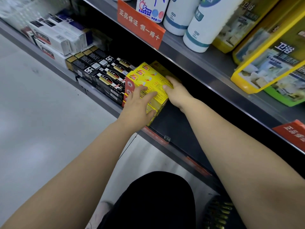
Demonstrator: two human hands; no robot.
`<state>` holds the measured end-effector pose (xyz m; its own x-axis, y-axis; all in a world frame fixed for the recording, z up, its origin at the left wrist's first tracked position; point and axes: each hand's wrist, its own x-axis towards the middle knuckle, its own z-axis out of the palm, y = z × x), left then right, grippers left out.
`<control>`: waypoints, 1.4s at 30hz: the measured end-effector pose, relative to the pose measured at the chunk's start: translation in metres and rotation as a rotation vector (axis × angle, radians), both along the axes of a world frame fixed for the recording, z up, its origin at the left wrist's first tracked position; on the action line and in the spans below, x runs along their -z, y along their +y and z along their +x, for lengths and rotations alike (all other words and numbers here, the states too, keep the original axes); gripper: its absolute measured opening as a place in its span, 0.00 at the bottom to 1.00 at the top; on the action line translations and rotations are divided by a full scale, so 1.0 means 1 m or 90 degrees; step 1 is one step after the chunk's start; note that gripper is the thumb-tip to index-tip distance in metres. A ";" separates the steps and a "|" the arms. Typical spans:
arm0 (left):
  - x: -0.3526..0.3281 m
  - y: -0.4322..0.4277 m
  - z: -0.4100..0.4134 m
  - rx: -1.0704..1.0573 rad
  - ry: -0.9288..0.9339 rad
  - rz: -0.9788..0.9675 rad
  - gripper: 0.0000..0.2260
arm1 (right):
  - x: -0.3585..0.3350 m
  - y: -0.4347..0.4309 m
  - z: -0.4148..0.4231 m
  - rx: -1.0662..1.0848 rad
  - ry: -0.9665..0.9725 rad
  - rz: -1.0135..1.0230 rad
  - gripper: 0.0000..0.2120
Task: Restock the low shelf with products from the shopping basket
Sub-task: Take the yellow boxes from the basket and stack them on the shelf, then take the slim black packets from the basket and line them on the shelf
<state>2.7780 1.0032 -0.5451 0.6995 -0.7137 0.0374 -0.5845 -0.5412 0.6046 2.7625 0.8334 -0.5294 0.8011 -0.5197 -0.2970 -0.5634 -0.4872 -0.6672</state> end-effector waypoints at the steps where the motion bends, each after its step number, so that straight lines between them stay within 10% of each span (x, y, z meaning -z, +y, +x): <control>1: -0.001 0.000 -0.001 -0.001 -0.002 0.012 0.27 | 0.000 0.001 -0.003 0.009 0.010 -0.015 0.26; 12: -0.046 -0.022 -0.063 0.078 0.092 -0.112 0.17 | -0.058 0.019 -0.163 0.028 -0.095 -0.042 0.10; 24: -0.086 -0.080 -0.255 0.462 0.158 -0.152 0.10 | -0.082 -0.002 -0.431 0.406 -0.238 -0.021 0.12; 32: -0.090 -0.105 -0.360 0.716 0.091 -0.099 0.10 | -0.018 -0.025 -0.546 0.451 0.015 0.059 0.05; 37: -0.078 -0.121 -0.406 0.743 0.122 -0.001 0.11 | 0.025 -0.042 -0.607 0.246 0.412 0.028 0.17; 42: -0.055 -0.126 -0.427 0.721 0.178 0.131 0.10 | 0.061 -0.032 -0.615 0.136 0.552 -0.005 0.25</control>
<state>2.3514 0.8770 -0.4899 -0.3691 -0.9065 -0.2049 -0.6552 0.0974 0.7491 2.1476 0.8009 -0.5905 0.1829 -0.6363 -0.7495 -0.9477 -0.3169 0.0378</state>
